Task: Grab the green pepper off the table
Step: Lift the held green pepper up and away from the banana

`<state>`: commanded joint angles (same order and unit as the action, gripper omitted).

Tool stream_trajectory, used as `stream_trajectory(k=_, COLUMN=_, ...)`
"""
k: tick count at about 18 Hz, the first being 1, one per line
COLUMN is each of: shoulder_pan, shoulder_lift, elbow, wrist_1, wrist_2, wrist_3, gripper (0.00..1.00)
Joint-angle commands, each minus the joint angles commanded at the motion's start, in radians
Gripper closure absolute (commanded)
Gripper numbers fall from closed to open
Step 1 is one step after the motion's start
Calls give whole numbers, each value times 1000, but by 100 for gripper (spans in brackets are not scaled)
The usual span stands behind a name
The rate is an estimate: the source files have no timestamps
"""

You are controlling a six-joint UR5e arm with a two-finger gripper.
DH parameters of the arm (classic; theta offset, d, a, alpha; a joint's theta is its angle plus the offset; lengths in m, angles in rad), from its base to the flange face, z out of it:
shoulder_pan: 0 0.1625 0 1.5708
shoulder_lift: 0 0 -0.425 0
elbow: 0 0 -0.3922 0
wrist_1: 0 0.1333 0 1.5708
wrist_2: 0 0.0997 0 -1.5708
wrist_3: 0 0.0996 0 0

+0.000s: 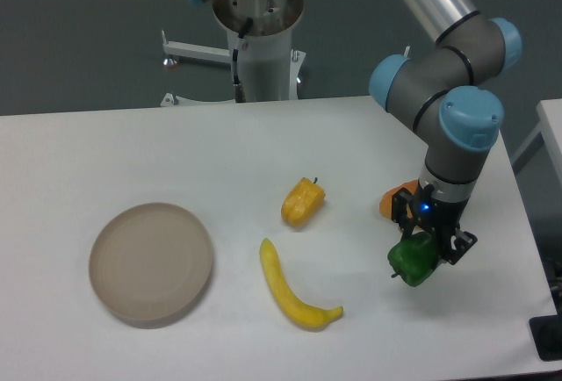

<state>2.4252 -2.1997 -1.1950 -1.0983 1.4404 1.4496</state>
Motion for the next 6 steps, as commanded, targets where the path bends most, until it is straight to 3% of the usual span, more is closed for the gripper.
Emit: stream_trajectory(k=6, shoulder_pan=6, shoulder_lift=-17, elbow=28, wrist_1=0, wrist_2=17, wrist_3=3, gripper=53)
